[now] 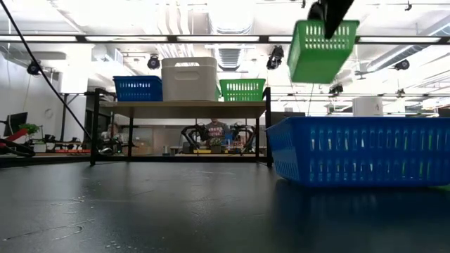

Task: Stack baskets on shelf by color
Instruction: Stack the top green bin on top of the green bin on the shelf

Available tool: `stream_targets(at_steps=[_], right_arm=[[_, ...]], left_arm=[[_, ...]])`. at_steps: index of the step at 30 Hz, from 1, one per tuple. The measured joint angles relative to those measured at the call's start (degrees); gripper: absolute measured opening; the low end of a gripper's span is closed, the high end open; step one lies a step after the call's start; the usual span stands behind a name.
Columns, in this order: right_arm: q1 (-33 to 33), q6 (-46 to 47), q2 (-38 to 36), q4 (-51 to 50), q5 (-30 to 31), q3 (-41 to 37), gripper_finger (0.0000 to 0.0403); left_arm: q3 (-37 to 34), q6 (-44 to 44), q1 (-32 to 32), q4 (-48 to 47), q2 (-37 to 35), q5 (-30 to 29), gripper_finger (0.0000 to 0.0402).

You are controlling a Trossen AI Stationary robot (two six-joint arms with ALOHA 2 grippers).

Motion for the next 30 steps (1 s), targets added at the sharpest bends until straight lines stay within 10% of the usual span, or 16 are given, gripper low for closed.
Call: stream_targets(at_steps=[30], right_arm=[[-12.5,-24.5,28.0,-1.9,8.9,37.4,0.0008]], left_arm=[[0.0,0.0,0.0,-0.2,0.0,0.0,0.0000]])
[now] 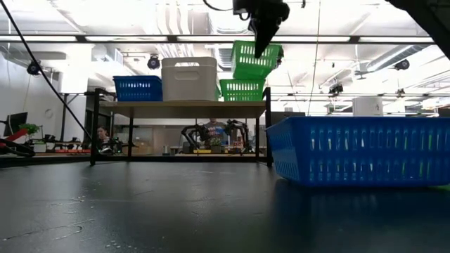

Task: Stack baskets on shelf by color
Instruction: Stack the top green bin on top of the green bin on the shelf

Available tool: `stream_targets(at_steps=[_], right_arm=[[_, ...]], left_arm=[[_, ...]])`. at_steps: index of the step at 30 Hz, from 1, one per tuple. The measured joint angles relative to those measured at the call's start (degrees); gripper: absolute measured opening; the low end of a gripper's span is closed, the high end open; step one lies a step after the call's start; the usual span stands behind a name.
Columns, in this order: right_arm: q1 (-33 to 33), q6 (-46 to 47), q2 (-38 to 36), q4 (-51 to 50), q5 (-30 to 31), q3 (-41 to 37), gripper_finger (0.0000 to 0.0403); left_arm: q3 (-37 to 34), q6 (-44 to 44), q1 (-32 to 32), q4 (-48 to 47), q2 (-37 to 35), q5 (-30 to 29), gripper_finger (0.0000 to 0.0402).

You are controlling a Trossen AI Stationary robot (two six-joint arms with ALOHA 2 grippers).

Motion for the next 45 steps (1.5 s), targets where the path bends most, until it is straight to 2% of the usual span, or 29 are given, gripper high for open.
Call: stream_targets(at_steps=[5,14,35,39,45], right_arm=[[-2.3,-0.2,0.9,-0.3,-0.2,0.0,0.0008],[-2.6,-0.8,1.5,3.8,-2.7,0.0,0.0008],[-3.1,-0.6,5.6,5.5,-2.7,0.0,0.0009],[-3.1,0.7,5.6,5.6,-2.8,0.0,0.0021],[-3.1,1.0,5.6,5.7,-2.7,0.0,0.0060]], left_arm=[[0.0,0.5,0.0,-0.1,0.0,0.0,0.0000],[0.0,2.0,0.0,0.1,0.0,0.0,0.0000],[0.0,2.0,0.0,0.1,-0.1,0.0,0.0000],[0.0,2.0,0.0,0.1,-0.1,0.0,0.0000],[0.0,2.0,0.0,0.1,-0.1,0.0,0.0000]])
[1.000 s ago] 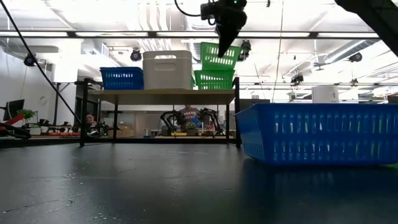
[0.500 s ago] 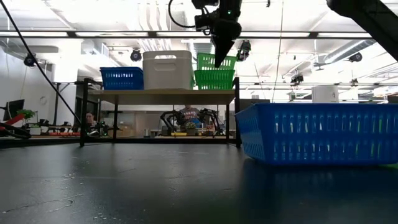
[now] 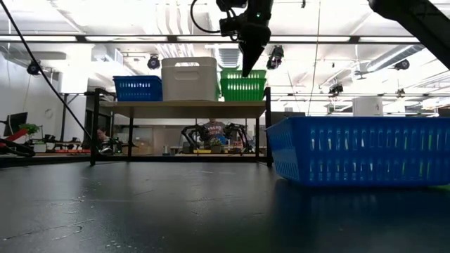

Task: Stack baskets on shelf by color
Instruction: Stack the top green bin on top of the green bin on the shelf, then stack the white bin on top of the white bin on the shelf

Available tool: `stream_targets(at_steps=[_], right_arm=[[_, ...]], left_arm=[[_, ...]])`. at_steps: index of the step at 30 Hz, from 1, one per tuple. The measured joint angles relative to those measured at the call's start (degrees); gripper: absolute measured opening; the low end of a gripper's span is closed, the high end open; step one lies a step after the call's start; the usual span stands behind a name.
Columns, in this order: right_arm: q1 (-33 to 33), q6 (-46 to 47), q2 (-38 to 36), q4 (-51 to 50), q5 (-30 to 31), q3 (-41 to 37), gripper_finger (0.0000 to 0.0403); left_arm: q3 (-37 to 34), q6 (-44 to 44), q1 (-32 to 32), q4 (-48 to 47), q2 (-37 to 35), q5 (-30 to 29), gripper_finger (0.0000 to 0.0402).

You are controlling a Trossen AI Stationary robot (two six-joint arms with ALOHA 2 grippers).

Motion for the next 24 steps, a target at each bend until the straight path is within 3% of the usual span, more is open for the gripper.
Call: stream_targets(at_steps=[9,17,24], right_arm=[[0.0,1.3,-0.6,-0.1,0.0,0.3,0.0116],[1.0,4.2,-5.8,-2.7,-0.3,0.3,0.0126],[4.2,11.6,-11.6,-6.5,-13.8,-0.1,0.0099]], left_arm=[[0.0,0.0,0.0,0.0,0.0,0.0,0.0000],[0.0,0.0,0.0,0.0,0.0,0.0,0.0000],[0.0,-0.2,0.0,0.1,0.0,0.0,0.0000]])
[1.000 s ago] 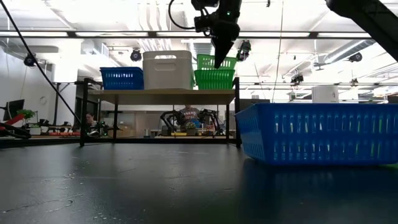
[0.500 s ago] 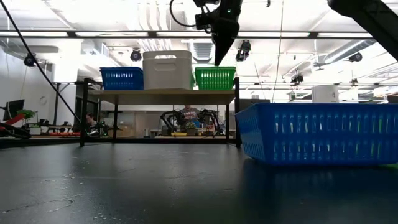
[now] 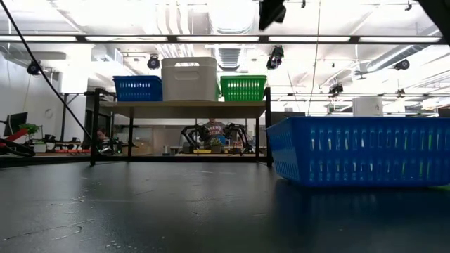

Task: Stack baskets on shelf by color
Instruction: Stack the white bin on top of the white bin on the shelf

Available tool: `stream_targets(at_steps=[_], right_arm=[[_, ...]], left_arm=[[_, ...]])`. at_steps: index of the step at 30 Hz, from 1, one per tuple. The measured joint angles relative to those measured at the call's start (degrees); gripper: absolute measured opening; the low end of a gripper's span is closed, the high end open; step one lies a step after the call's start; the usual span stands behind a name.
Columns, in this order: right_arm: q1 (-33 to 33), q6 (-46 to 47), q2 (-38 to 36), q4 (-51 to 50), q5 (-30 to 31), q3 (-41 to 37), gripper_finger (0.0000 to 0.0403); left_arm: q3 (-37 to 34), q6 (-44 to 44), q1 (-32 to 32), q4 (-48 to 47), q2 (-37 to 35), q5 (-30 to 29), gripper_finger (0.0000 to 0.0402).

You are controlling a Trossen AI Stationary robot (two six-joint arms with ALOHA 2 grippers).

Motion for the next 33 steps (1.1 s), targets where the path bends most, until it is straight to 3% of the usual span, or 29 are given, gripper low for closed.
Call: stream_targets(at_steps=[8,12,16,25,29,33], right_arm=[[6.4,10.0,-7.3,0.1,-3.3,-4.6,0.0055],[6.4,15.5,-12.0,1.2,-2.4,-11.6,0.0040],[5.0,20.3,-16.6,3.8,2.4,-20.3,0.0037],[-7.0,31.6,-23.1,14.2,10.2,-37.3,0.0063],[-14.0,38.9,-22.7,19.3,13.0,-43.0,0.0086],[-19.7,39.3,-21.0,26.4,13.9,-47.1,0.0111]], left_arm=[[0.3,-1.9,-0.1,0.1,0.0,0.0,0.0000],[0.3,-1.9,-0.1,0.2,0.3,0.0,0.0000],[0.3,-1.9,-0.1,0.2,0.8,0.0,0.0000],[0.3,-1.9,0.0,0.2,0.7,0.0,0.0000],[0.3,-1.8,0.0,0.2,0.7,0.0,0.0000],[0.3,-1.0,0.0,0.2,0.7,0.0,0.0000]])
